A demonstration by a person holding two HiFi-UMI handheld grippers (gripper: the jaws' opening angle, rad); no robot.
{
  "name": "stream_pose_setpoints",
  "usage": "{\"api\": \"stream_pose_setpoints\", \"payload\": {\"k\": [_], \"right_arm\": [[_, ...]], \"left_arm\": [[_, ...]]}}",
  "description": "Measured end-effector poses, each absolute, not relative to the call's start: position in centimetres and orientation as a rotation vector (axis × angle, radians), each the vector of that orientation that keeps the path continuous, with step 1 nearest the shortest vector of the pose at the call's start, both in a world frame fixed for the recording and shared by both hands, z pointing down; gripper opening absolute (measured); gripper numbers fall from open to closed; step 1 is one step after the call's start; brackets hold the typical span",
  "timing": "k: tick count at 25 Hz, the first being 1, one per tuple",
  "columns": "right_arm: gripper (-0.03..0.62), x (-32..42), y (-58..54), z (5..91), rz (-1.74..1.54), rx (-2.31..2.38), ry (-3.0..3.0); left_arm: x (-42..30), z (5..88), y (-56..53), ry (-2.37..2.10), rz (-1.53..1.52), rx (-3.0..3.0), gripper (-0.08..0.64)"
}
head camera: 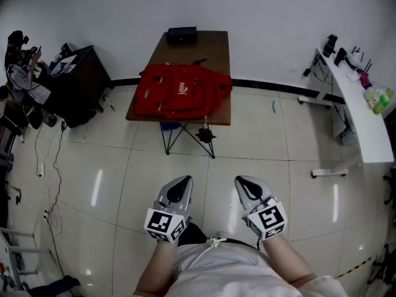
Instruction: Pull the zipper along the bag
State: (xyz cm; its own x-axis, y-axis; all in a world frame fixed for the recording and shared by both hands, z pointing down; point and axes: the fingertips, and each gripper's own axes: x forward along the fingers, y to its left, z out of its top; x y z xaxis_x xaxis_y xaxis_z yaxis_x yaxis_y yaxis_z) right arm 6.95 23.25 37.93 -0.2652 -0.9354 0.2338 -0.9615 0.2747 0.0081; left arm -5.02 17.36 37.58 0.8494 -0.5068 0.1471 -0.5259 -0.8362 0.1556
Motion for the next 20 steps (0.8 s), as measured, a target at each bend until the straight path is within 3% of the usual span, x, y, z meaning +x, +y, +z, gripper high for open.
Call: {"api": "stream_pose_setpoints", "payload": {"k": [10, 20], "right_arm": [[0.008, 11.5, 21.6, 40.6, 0.36, 1.833, -2.351], [0.008, 14.9, 11.8, 43.1, 0.486, 1.804, -2.307]], "left_arm": [[-1.6, 41.1, 16.8, -0.778, 0.224, 2.755, 0.007], [2.9, 44.6, 6.3, -0.731, 0.287, 2.712, 0.007]]}}
